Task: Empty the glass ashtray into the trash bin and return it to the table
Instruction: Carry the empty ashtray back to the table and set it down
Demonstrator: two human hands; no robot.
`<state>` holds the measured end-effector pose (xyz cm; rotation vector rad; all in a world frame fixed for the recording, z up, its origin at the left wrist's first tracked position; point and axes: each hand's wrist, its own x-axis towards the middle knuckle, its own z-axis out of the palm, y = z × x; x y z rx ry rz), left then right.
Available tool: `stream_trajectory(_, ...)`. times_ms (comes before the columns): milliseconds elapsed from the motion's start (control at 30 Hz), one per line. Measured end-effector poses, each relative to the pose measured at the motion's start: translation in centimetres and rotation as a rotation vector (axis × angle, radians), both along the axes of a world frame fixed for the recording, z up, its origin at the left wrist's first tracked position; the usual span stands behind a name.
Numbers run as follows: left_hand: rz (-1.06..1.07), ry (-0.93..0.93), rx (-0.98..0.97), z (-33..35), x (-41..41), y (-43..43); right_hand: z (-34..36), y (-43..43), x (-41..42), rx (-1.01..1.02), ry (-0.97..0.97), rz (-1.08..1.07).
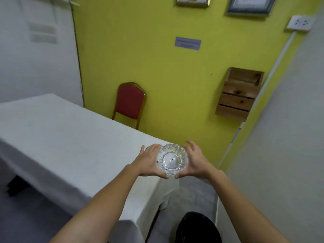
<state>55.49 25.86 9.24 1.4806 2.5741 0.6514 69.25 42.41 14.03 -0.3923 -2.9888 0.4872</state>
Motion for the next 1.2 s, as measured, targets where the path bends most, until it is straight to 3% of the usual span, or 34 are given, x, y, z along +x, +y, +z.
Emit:
stream_trajectory(433, 0.274, 0.090, -0.072, 3.8, -17.6, -20.3, 1.1, -17.2, -22.8, 0.014, 0.075, 0.210)
stream_trajectory(700, 0.380, 0.101, -0.241, 0.8, -24.5, -31.0, -3.0, -27.5, -32.1, -0.030, -0.015, 0.318)
stream_trajectory(967, 0.438, 0.050, -0.358, -2.2, -30.2, -34.3, -6.1, -30.6, -38.9, 0.011, -0.111, 0.375)
stream_trajectory(1200, 0.332, 0.053, -0.477, -5.2, -40.0, -32.5, -11.6, -29.9, -46.6, -0.097, -0.102, 0.248)
